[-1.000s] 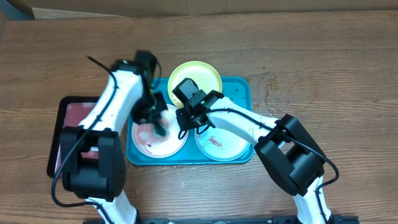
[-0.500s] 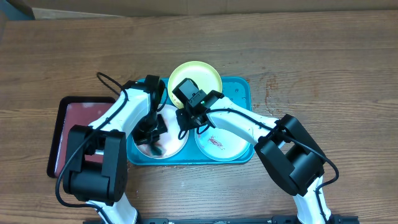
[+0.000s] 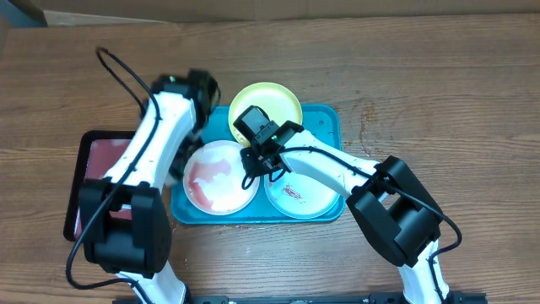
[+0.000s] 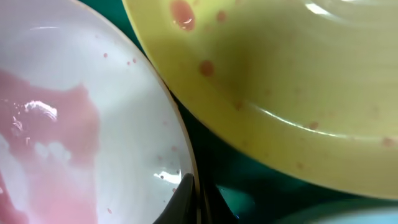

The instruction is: Clean dirty plates on tray and stack at the side

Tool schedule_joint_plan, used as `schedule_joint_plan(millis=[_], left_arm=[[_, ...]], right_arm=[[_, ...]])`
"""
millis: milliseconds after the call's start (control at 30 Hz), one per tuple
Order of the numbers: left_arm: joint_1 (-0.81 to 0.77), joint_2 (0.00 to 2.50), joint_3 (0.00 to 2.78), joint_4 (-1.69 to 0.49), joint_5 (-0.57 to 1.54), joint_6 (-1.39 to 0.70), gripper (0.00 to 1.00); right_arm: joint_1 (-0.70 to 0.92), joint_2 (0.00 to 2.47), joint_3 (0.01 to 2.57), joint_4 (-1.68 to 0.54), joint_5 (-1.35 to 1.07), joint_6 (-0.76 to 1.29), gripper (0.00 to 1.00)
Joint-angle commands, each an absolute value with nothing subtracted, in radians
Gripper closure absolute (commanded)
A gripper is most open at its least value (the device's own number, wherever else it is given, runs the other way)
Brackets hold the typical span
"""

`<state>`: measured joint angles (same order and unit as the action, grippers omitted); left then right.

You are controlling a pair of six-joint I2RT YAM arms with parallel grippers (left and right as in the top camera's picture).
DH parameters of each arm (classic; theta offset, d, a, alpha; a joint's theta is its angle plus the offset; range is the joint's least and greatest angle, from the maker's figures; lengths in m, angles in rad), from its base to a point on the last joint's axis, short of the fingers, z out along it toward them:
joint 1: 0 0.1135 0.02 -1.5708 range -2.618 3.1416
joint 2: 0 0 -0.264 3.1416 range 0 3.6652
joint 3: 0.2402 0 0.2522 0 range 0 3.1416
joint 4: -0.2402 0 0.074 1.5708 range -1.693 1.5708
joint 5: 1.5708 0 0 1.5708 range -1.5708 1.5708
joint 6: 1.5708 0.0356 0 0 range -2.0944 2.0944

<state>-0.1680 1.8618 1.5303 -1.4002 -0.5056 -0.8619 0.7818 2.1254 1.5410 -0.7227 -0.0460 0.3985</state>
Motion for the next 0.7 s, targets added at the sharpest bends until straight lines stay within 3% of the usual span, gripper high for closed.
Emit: schedule_joint_plan(millis=[0, 367, 667], left_arm=[[-0.101, 1.764, 1.658, -1.417, -0.426, -0.849, 0.96], [0.327, 1.649, 1.664, -1.415, -0.031, -0.651, 0.96], [0.468, 1.659, 1.639, -1.414, 0.06, -0.565, 0.96]], right_arm=[[0.797, 2.03, 1.649, -0.772, 0.09, 0.383, 0.96], [0.934, 1.997, 1.958, -1.041, 0.733, 0.214, 0.96], [1.118, 1.997, 1.997, -0.986, 1.258, -0.046, 0.96]])
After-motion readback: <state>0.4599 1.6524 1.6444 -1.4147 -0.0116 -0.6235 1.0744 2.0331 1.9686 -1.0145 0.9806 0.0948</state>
